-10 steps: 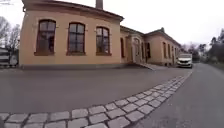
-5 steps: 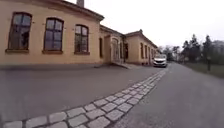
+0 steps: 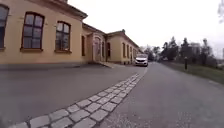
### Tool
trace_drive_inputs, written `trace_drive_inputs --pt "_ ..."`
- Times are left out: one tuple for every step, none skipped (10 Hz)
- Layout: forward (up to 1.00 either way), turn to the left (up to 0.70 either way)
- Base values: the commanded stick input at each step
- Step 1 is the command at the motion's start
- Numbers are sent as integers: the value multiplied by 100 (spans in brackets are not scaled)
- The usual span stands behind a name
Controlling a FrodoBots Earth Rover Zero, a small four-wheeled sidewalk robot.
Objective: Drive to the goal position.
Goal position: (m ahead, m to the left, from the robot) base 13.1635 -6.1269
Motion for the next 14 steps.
trace_drive_inputs --pt "0 0" --pt "0 0" --pt "0 0" --pt "0 0" --pt "0 0" --pt "0 0" --pt "0 0" --pt "0 0" --pt "22 0" --pt "73 0" --pt "100 0" --pt "100 0" --pt "100 0" --pt "100 0"
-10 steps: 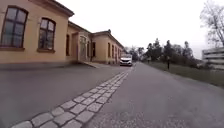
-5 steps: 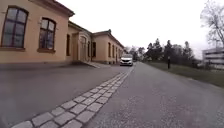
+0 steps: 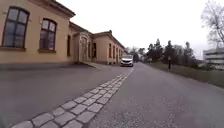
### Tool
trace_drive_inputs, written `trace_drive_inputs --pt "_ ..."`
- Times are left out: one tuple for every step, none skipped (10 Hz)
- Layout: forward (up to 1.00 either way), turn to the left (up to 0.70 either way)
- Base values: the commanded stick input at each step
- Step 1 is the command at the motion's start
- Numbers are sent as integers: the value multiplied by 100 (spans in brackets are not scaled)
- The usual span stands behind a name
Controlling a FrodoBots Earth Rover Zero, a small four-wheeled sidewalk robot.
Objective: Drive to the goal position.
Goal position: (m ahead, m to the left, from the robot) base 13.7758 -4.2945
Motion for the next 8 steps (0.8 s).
trace_drive_inputs --pt "100 -2" --pt "100 -40" --pt "100 -40" --pt "100 -40" --pt "100 -40" --pt "100 -22" --pt "100 0" --pt "100 0"
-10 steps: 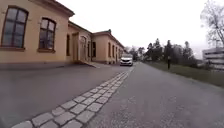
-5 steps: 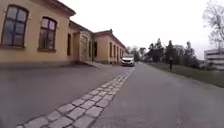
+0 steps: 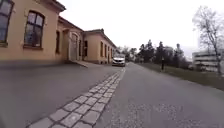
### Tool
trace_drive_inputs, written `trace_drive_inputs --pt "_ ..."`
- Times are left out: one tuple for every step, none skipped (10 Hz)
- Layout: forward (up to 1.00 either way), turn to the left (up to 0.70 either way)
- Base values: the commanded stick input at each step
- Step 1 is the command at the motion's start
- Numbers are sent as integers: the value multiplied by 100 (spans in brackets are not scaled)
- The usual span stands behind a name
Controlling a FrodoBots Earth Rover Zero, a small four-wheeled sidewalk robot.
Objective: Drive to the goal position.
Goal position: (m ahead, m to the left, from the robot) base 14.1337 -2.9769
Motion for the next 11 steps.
trace_drive_inputs --pt "100 0" --pt "100 0" --pt "100 0" --pt "100 0" --pt "100 0" --pt "100 0" --pt "100 0" --pt "100 0" --pt "100 0" --pt "100 0" --pt "100 0"
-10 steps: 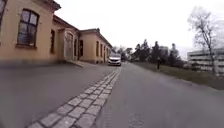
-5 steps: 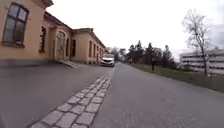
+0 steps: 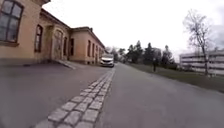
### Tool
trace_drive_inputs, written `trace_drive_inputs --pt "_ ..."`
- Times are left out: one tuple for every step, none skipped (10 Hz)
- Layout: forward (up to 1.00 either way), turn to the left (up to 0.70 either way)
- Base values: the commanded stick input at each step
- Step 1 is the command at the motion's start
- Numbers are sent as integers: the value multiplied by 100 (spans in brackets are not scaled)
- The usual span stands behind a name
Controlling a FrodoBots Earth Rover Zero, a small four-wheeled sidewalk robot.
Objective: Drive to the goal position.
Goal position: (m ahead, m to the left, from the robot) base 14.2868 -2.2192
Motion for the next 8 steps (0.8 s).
trace_drive_inputs --pt "100 0" --pt "100 0" --pt "100 0" --pt "100 0" --pt "100 0" --pt "100 0" --pt "100 -1" --pt "100 -36"
